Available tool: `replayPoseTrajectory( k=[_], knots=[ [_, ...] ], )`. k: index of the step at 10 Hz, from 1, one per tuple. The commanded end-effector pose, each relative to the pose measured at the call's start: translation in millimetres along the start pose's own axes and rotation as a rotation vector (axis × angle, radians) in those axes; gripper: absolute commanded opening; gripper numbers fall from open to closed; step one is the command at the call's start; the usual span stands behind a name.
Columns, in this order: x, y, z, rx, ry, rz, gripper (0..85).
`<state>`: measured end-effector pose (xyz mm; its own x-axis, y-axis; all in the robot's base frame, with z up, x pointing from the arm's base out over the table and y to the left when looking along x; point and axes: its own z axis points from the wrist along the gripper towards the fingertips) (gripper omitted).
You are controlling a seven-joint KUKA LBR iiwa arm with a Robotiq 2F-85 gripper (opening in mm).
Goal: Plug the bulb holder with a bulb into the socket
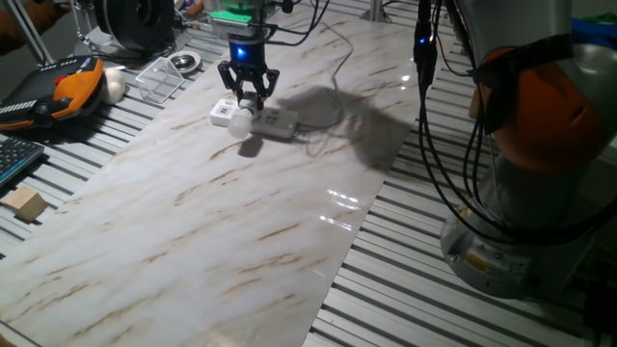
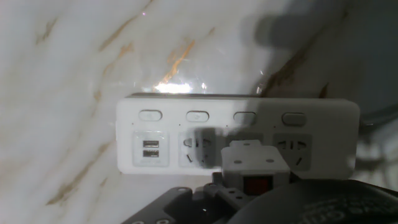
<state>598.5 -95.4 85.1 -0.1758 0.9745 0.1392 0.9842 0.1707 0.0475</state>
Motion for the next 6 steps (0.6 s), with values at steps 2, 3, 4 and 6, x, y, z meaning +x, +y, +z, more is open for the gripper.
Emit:
replayPoseTrajectory(
  k=[2, 3, 4, 6],
  knots=[
    [-1.2, -0.2, 1.7, 0.000, -0.002, -0.005, 0.0],
    [-2.9, -1.2, 3.5, 0.000, 0.000, -0.011, 0.0],
    [-3.5, -1.5, 5.0, -0.001, 0.004, -0.014, 0.0],
    [-3.2, -1.4, 4.7, 0.004, 0.007, -0.025, 0.0]
  ],
)
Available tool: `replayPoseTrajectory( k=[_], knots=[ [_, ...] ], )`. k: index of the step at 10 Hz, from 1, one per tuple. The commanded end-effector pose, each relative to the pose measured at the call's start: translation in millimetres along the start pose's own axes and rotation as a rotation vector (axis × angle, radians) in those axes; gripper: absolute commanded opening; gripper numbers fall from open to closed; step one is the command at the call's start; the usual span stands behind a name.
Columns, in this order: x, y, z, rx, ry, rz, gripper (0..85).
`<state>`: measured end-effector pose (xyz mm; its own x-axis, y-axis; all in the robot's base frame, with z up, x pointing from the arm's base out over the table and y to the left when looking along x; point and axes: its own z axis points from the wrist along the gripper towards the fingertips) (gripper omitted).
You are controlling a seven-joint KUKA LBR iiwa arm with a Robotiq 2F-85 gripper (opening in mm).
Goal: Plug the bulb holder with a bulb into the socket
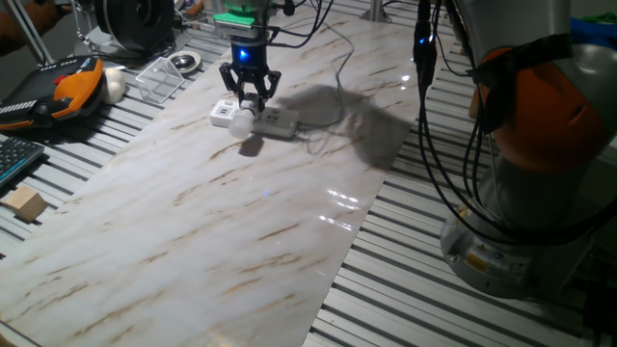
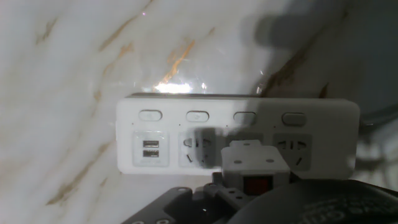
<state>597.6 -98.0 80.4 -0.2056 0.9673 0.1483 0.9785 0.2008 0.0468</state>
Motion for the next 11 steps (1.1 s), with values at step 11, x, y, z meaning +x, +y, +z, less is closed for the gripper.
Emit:
replayPoseTrajectory(
  k=[11],
  knots=[
    [2.5, 5.1, 2.2, 0.013, -0.015, -0.013, 34.0]
  ],
)
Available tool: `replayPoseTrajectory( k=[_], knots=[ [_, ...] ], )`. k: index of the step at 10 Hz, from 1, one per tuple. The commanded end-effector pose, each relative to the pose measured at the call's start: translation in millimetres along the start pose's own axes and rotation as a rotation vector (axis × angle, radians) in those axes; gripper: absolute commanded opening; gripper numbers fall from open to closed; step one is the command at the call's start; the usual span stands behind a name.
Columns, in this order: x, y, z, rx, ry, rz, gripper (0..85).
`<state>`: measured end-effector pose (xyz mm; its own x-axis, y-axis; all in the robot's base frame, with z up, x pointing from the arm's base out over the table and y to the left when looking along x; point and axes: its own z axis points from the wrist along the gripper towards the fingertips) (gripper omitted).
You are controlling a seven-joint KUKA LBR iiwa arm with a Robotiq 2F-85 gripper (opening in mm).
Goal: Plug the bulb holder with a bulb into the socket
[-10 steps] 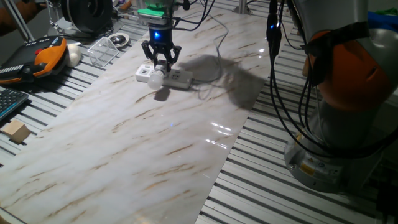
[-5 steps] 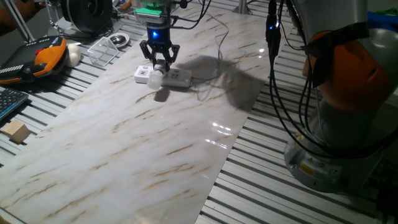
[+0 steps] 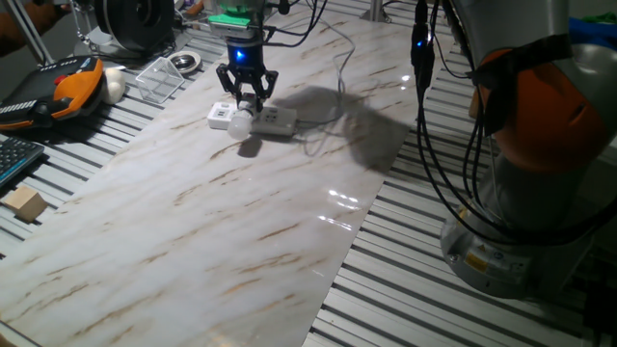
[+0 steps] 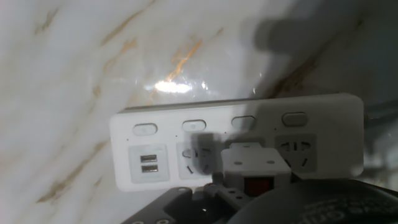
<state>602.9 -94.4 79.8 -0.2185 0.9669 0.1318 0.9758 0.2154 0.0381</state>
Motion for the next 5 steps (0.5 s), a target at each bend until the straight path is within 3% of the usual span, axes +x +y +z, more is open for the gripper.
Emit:
replayPoseTrajectory(
  k=[1, 4, 5],
  knots=[
    [-0.2, -0.5, 2.1, 0.002, 0.001, 0.000, 51.0],
    [-1.1, -0.6, 3.4, 0.002, 0.001, 0.003, 51.0],
    [-1.0, -0.5, 3.5, 0.002, 0.000, 0.006, 68.0]
  ],
)
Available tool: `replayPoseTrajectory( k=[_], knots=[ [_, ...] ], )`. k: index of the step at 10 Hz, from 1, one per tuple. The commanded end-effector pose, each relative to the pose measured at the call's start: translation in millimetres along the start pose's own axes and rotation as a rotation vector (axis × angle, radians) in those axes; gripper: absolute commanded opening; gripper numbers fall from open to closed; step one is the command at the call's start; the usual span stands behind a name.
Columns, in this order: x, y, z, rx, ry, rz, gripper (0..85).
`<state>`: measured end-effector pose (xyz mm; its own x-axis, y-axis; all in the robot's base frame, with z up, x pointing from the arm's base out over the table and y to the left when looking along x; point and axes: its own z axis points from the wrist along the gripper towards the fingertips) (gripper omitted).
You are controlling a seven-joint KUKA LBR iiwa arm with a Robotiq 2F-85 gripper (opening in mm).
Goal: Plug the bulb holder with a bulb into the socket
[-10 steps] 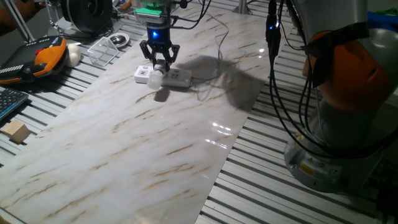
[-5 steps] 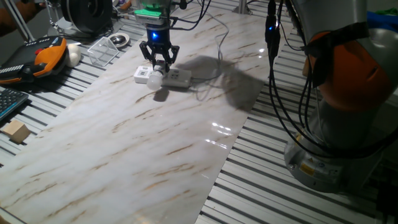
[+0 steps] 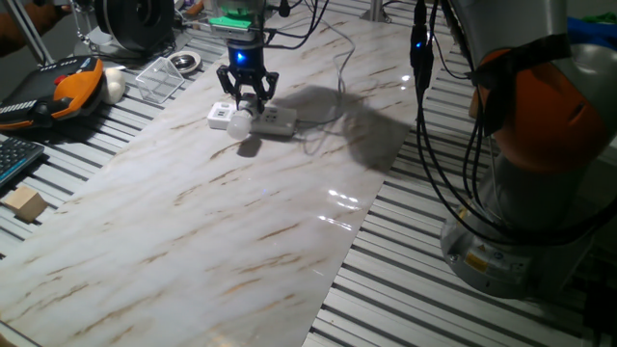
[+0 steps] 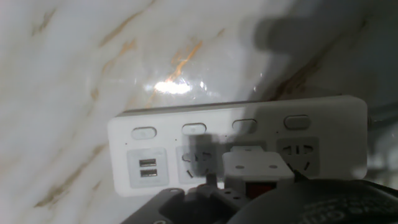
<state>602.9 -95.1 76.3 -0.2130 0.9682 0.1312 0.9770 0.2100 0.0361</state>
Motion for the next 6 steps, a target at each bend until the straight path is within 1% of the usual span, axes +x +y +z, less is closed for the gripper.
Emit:
replayPoseTrajectory(
  k=[1, 3, 4, 6],
  knots=[
    [0.2, -0.1, 0.1, 0.000, 0.000, 0.002, 68.0],
    [0.9, 0.4, -0.1, -0.003, 0.000, 0.007, 68.0],
    [5.6, 0.9, -4.0, -0.003, -0.002, 0.001, 68.0],
    [20.3, 2.3, -22.4, 0.009, -0.015, -0.001, 68.0]
  ],
)
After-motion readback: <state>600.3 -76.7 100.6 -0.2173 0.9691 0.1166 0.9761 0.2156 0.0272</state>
